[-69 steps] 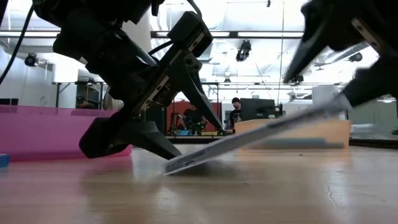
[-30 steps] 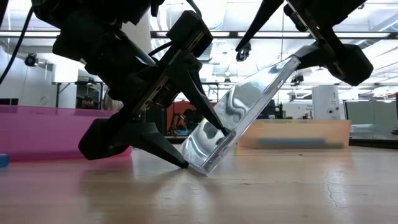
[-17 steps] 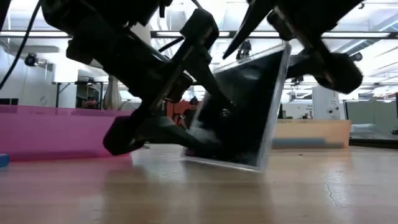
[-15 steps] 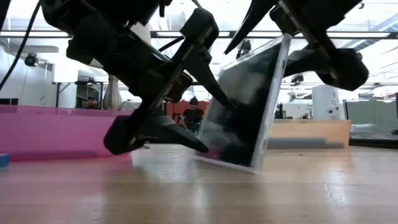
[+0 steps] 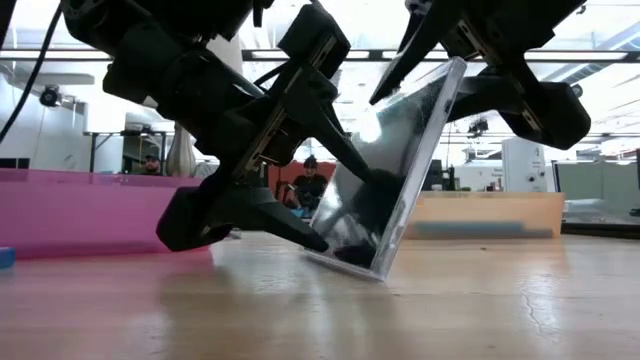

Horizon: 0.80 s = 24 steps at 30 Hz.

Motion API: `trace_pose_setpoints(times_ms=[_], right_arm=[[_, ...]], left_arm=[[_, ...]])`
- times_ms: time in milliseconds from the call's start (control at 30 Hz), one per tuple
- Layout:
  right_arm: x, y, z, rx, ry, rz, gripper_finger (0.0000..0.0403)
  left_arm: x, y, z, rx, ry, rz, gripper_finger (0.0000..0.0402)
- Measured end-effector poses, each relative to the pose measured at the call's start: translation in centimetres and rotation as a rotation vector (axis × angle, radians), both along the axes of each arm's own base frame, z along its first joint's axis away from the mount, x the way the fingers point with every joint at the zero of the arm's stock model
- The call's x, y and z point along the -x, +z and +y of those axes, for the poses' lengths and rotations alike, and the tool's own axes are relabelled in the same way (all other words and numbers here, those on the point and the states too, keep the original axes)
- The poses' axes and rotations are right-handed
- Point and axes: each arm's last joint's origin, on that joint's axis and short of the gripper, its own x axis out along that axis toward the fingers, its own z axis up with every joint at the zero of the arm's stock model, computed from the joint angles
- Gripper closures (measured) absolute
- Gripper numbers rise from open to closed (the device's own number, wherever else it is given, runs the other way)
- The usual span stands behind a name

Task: Pick & place jewel cases by type
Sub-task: Put the bottom black CD case into the pink bin

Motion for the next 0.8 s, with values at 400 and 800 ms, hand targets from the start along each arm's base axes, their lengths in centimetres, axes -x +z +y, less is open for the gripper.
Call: trace_pose_setpoints(times_ms=[400, 800], right_arm=[[0.2, 0.0, 0.0, 0.016, 0.040, 0.028, 0.0381], [0.9, 2.6, -0.4, 0.037, 0.117, 0.000, 0.0381]], left_arm=[[0.2, 0.4, -0.3, 0.027, -0.095, -0.001, 0.0165], [1.9, 8.2, 0.3, -0.090, -0.172, -0.260, 0.0165]])
